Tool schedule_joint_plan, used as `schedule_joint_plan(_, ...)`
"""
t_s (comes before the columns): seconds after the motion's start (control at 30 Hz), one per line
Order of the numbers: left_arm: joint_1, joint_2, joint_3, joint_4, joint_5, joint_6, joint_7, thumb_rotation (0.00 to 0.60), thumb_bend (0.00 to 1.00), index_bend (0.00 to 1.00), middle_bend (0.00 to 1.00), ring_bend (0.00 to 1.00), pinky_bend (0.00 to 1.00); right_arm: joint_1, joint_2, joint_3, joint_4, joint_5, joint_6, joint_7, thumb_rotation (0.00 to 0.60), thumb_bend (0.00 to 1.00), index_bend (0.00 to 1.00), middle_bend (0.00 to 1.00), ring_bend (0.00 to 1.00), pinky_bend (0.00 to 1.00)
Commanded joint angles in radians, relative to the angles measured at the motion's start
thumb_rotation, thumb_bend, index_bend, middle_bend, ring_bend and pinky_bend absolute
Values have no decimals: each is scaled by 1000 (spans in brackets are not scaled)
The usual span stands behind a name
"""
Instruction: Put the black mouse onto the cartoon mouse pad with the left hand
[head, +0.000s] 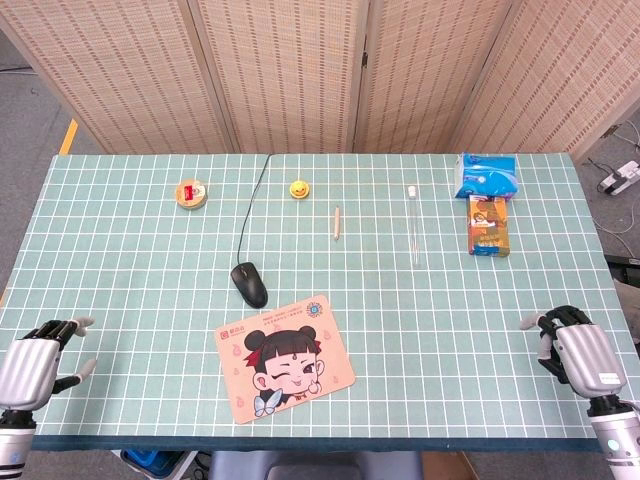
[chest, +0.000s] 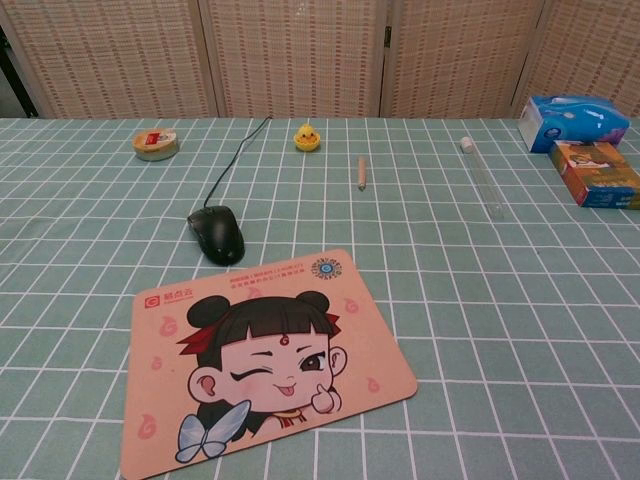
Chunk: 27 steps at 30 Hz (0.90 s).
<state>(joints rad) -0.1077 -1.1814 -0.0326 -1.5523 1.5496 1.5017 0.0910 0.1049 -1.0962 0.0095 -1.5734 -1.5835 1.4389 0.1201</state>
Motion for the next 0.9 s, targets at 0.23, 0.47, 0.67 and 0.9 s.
schedule_joint_plan(0.23,-14,-3,10,5,27,-10,-2,600,232,401,449,365,513,-9,5,1,3,3,16,20,600,448,421,341,343,258)
schedule_joint_plan(0.47,-31,-8,6,10,93,28,-49,600,232,401,492,415,562,-5,11,4,3,-10,24,44,600,448,421,341,343,262)
schedule_joint_plan(0.67,-88,9,5,21,188,28,-126,600,232,373,562,482,735,-8,22,8,5,-2,31,65,600,448,421,341,343,265)
schedule_joint_plan(0.9,-209,1,-36,53,310,18,-165,600,232,391,801,840,998,-19,31,14,6,2,56,86,600,448,421,341,343,265)
